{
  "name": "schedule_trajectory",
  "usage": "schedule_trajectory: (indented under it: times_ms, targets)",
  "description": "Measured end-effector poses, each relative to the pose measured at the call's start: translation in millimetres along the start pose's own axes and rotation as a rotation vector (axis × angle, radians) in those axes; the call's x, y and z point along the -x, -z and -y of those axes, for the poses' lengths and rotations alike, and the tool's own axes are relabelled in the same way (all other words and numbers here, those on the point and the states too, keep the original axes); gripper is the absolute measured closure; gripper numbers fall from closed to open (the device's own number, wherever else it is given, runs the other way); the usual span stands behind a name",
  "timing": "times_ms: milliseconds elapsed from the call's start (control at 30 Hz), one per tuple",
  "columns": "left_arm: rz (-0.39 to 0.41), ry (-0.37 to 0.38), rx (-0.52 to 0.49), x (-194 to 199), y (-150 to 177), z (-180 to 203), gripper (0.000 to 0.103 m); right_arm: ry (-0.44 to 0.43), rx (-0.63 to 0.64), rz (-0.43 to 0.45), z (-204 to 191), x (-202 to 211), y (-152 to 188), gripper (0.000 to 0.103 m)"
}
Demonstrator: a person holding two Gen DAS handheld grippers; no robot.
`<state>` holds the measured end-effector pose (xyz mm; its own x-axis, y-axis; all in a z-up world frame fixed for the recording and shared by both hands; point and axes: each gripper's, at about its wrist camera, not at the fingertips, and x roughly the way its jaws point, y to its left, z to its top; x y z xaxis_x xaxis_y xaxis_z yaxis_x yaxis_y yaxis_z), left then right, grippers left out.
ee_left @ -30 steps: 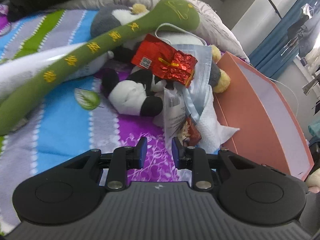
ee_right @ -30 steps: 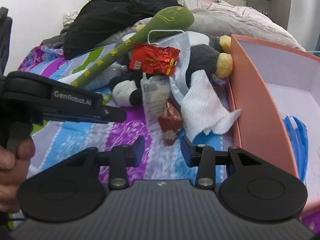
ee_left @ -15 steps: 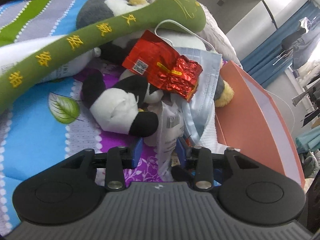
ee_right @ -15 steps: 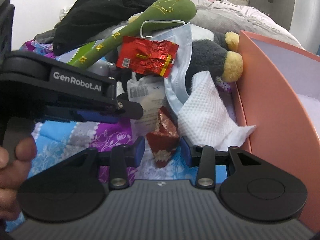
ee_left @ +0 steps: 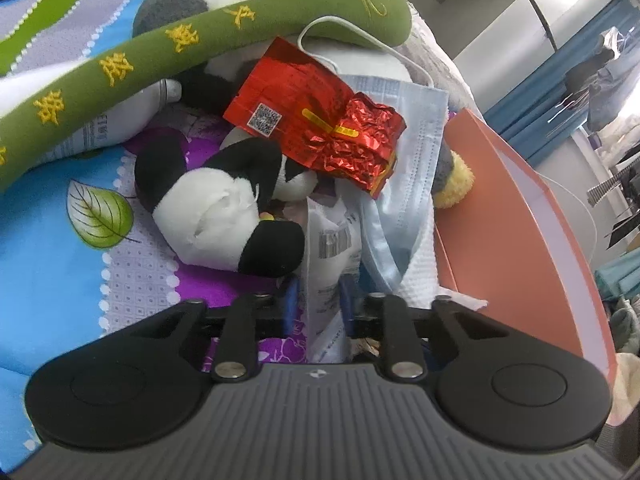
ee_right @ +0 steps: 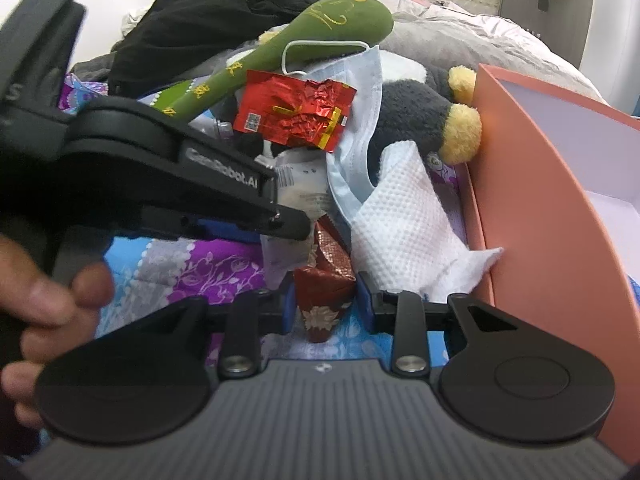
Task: Organize soft objects
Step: 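Grasp the brown wrapper with the right tool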
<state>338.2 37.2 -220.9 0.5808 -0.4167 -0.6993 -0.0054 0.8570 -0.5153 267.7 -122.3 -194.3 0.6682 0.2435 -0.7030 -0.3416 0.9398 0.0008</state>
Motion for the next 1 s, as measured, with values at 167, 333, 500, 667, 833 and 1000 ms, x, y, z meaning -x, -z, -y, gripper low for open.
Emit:
schedule_trajectory:
  times_ms: [167, 333, 500, 667, 833, 1000]
  targets:
    - [0.012, -0.032, -0.019, 14, 2, 11, 0.091, -0.005, -0.020, 0.000, 1, 16, 8, 0.068]
    - [0.001, -0.070, -0.038, 32, 10, 23, 0.092, -0.021, -0.057, -0.008, 3, 37, 12, 0.068]
    - [-0.006, -0.085, -0.047, 57, 22, 30, 0.092, -0.026, -0.071, 0.000, 7, 64, 14, 0.068]
    - [-0.023, -0.097, -0.060, 80, 41, 36, 0.092, -0.029, -0.098, -0.001, 13, 87, 19, 0.068]
    - [-0.026, -0.112, -0.074, 106, 57, 46, 0.092, -0.019, -0.130, 0.005, 16, 106, 27, 0.068]
    - [-0.028, -0.131, -0.093, 127, 70, 52, 0.092, -0.013, -0.139, 0.016, 10, 124, 34, 0.068]
